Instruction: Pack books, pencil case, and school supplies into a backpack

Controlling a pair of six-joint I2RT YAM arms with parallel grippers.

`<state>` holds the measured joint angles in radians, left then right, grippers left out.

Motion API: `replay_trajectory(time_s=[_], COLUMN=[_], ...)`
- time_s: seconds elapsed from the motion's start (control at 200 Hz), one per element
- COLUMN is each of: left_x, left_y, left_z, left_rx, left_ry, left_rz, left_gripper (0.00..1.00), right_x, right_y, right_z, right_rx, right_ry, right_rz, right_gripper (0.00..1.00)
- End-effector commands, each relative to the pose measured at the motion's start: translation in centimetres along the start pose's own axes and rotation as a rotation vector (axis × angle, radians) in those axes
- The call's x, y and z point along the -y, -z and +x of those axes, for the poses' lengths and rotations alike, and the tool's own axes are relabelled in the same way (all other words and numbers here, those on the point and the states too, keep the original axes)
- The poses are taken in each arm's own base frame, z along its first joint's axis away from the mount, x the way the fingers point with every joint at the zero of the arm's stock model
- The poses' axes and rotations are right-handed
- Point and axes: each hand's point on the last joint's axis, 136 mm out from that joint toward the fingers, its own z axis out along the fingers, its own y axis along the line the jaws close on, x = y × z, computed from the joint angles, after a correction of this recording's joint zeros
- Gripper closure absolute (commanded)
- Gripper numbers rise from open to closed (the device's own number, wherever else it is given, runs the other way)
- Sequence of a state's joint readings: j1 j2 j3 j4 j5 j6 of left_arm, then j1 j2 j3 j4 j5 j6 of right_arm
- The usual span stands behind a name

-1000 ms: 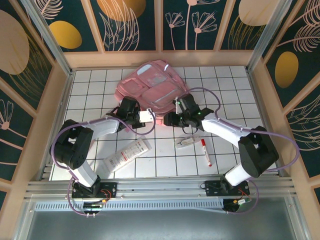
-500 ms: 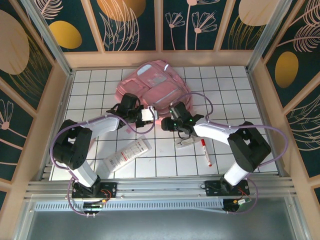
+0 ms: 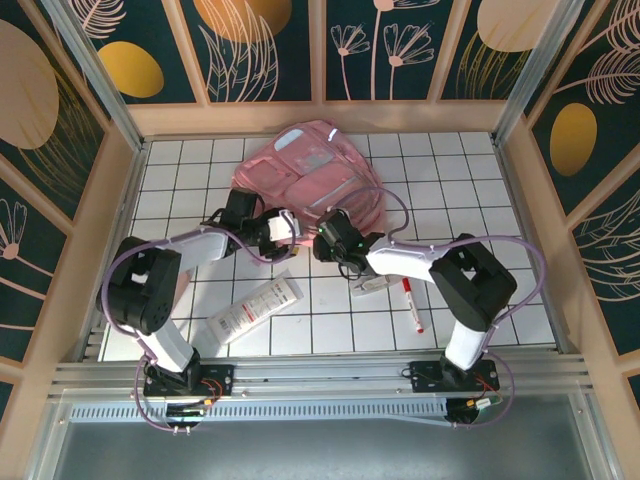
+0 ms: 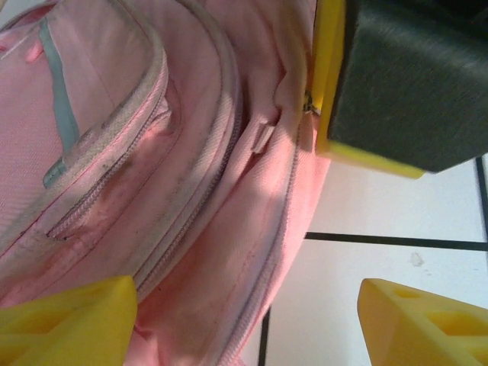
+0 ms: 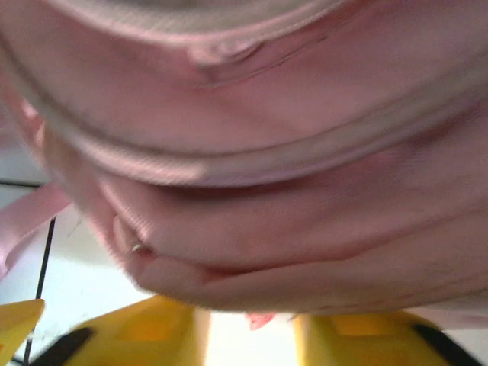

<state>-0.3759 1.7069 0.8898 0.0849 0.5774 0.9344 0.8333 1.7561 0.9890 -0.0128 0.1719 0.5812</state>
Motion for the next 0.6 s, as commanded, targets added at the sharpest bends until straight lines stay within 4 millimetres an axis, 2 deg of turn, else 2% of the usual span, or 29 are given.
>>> replay_trajectory(time_s=[0.0,0.055,0.13,0.19,0.355,0.415,0.435,0.52,0.596], left_x=[-0.8,-0.6,0.0,-0.5,-1.8,-1.8,-1.8,-1.9,-2.4], left_y=[-1.0,-1.1,-1.4,-1.8,-2.4,-3.0,-3.1,-3.6,-3.6], left_z=[-0.1,0.1,0.5,0.8,0.7,0.9,1.0,1.7,2.0], left_rx=[0.010,0.005,-0.008,-0.030,-0.047,-0.073,-0.083,-0.126,-0.141], left_ry=[-0.058,-0.080,-0.135,-0.145,-0.148,-0.171,-0.178,-0.182,-0.172], left_rz=[-0.005,0.000,0.017,-0.016,-0.106,-0.114,-0.115,-0.121,-0.152], left_gripper=[0.25,0.25,0.26,0.26,0.27,0.31,0.35,0.62,0.92], right_x=[1.0,1.1,1.1,0.8,-1.0,-1.8,-2.1,-2.7,-2.2], right_y=[-0.2,-0.4,-0.5,-0.3,1.1,1.9,2.2,3.2,3.9], right_z=[-1.4,-1.4,-1.3,-1.4,-1.8,-1.9,-1.9,-2.0,-1.9], right_rx=[0.061,0.064,0.065,0.075,0.083,0.082,0.080,0.068,0.057], right_ry=[-0.036,-0.041,-0.039,-0.027,0.004,0.018,0.022,0.020,0.013], right_rz=[0.084,0.097,0.105,0.105,0.036,-0.001,-0.015,-0.044,-0.034], right_gripper=[0.78,0.81,0.91,1.00,1.00,1.00,1.00,1.00,1.00])
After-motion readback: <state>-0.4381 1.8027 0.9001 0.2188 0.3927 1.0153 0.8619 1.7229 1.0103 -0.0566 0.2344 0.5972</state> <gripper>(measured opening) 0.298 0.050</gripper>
